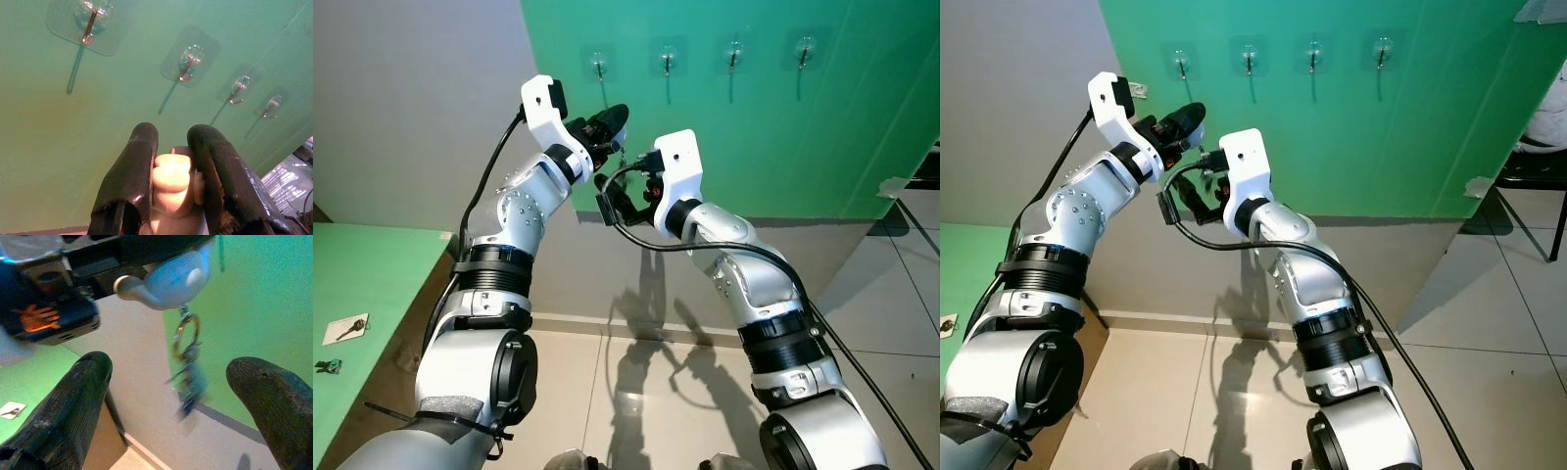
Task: Hang keys on a hook
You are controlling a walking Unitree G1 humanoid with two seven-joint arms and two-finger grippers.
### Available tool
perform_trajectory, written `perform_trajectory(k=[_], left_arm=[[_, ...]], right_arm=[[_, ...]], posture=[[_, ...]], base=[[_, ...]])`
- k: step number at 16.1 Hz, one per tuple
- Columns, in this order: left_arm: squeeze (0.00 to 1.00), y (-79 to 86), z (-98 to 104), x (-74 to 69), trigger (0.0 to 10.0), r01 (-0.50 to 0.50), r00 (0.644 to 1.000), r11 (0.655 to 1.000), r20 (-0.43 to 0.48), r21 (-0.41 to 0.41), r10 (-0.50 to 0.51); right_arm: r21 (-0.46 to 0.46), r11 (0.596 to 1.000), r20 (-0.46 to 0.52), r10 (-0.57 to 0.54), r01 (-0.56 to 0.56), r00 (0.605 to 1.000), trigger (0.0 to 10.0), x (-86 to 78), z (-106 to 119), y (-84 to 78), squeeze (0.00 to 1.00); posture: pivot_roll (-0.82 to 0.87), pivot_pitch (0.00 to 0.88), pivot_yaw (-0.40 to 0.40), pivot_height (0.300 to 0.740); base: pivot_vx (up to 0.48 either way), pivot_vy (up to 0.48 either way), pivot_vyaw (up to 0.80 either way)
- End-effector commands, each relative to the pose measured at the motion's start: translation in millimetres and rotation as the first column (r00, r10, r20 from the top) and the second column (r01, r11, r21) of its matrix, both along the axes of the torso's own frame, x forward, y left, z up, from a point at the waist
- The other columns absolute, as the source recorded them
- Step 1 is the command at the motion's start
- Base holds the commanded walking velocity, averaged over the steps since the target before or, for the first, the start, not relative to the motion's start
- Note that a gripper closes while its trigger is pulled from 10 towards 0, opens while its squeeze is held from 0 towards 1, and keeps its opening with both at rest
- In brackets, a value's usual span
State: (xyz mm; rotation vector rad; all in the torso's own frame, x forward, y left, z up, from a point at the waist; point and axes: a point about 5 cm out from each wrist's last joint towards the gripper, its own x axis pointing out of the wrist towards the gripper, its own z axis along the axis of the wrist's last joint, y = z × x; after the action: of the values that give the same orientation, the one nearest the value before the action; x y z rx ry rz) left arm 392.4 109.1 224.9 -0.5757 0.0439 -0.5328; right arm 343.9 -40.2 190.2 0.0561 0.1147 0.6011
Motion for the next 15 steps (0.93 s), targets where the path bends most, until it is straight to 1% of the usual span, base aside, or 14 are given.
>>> perform_trajectory(k=[1, 6, 7, 8, 9, 15], left_arm=[[0.00, -0.4, 9.9, 1.6, 0.0, -0.003, 1.000, 1.000, 0.022, 0.008, 0.002], [0.00, -2.7, 11.0, 1.4, 0.0, 0.003, 1.000, 1.000, 0.022, 0.005, -0.003], [0.00, -2.4, 11.2, 1.4, 0.0, 0.002, 1.000, 1.000, 0.022, 0.004, -0.002], [0.00, -2.3, 11.4, 1.5, 0.0, 0.001, 1.000, 1.000, 0.022, 0.003, -0.001], [0.00, -1.7, 12.0, 2.0, 0.0, -0.002, 1.000, 1.000, 0.022, 0.002, 0.002], [0.00, 0.5, 15.3, 2.7, 0.0, -0.012, 0.999, 1.000, 0.030, -0.003, 0.012]], right_arm=[[0.006, 1.000, 0.036, -0.003, 0.003, 0.999, 10.0, 1.7, 8.7, 4.1, 0.00], [0.005, 0.999, 0.051, -0.042, 0.042, 0.998, 10.0, 5.8, 10.8, 3.3, 0.00], [0.005, 0.999, 0.049, -0.043, 0.042, 0.998, 10.0, 5.8, 10.1, 3.5, 0.60], [0.006, 0.999, 0.047, -0.043, 0.043, 0.998, 10.0, 5.8, 9.8, 3.5, 0.89], [0.006, 0.999, 0.043, -0.040, 0.040, 0.998, 10.0, 5.6, 9.0, 3.8, 1.00], [0.019, 1.000, 0.032, -0.017, 0.016, 0.999, 10.0, 3.2, 7.2, 8.3, 1.00]], posture=[[-0.23, 0.000, 0.129, 0.736], [-0.23, 0.000, 0.129, 0.736], [-0.23, 0.000, 0.129, 0.736], [-0.23, 0.000, 0.129, 0.736], [-0.23, 0.000, 0.129, 0.736], [-0.23, 0.000, 0.130, 0.736]], base=[[0.000, 0.000, 0.00], [0.000, 0.000, 0.00], [0.000, 0.000, 0.00], [0.000, 0.000, 0.00], [0.000, 0.000, 0.00], [0.000, 0.000, 0.00]])
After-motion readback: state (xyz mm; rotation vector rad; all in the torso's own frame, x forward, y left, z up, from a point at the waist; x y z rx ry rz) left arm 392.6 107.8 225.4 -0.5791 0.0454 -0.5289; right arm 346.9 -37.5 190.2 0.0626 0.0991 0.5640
